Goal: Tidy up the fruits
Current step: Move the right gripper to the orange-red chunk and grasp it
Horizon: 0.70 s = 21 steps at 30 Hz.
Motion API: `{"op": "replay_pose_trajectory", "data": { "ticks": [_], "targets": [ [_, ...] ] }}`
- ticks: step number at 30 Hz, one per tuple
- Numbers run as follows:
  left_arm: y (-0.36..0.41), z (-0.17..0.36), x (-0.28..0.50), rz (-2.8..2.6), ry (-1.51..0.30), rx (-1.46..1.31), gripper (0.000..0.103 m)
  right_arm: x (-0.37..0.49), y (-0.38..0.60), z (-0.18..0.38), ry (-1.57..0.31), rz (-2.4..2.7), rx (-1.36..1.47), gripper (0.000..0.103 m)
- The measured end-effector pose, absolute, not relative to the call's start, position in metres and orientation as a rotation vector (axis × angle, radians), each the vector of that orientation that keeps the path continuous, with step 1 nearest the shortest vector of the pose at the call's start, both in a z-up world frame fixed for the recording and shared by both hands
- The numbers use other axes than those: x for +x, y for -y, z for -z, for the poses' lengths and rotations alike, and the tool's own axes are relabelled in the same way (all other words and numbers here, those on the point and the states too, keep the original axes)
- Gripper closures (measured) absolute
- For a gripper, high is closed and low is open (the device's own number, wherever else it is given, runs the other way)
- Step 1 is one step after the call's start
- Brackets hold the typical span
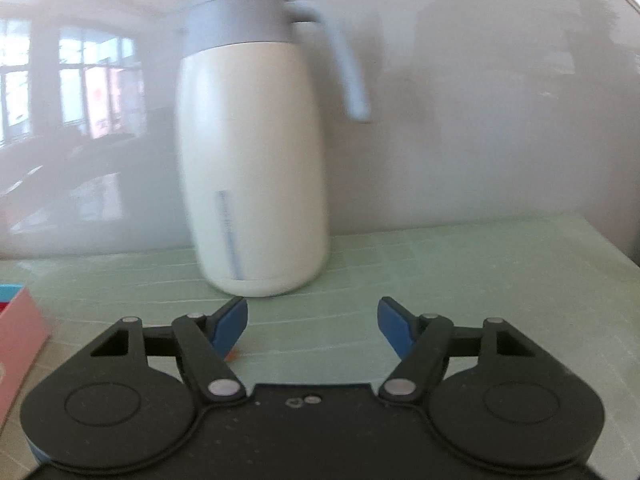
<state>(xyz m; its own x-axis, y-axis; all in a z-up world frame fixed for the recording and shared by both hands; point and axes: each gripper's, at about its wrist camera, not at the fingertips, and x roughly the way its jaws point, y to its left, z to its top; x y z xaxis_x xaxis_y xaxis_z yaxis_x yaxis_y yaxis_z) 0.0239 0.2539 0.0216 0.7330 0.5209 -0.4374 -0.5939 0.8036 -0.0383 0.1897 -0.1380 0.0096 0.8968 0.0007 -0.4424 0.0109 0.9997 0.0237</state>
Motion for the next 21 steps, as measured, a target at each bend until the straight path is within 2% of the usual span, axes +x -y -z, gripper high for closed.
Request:
{"op": "replay_pose_trajectory", "data": {
  "ticks": [9, 11, 13, 17, 18, 20, 21],
  "targets": [
    [-0.255, -0.021, 0.025, -0.616, -0.431, -0.164, 0.0, 0.214, 0.098, 0.003, -0.526, -0.084, -0.051, 0.033],
    [-0.255, -0.021, 0.026, -0.614, -0.432, -0.166, 0.0, 0.219, 0.092, 0.003, -0.533, -0.085, -0.064, 0.036],
    [-0.255, -0.022, 0.026, -0.613, -0.433, -0.165, 0.0, 0.222, 0.09, 0.003, -0.546, -0.077, -0.073, 0.044],
    [-0.254, -0.022, 0.029, -0.607, -0.438, -0.159, 0.0, 0.229, 0.088, 0.007, -0.577, -0.07, -0.082, 0.046],
    [-0.253, -0.021, 0.029, -0.605, -0.439, -0.156, 0.0, 0.229, 0.088, 0.008, -0.583, -0.072, -0.083, 0.049],
    [-0.251, -0.021, 0.03, -0.602, -0.442, -0.152, 0.0, 0.23, 0.088, 0.011, -0.595, -0.077, -0.082, 0.063],
    [-0.251, -0.021, 0.03, -0.601, -0.441, -0.151, 0.0, 0.234, 0.088, 0.011, -0.606, -0.085, -0.076, 0.083]
  ]
}}
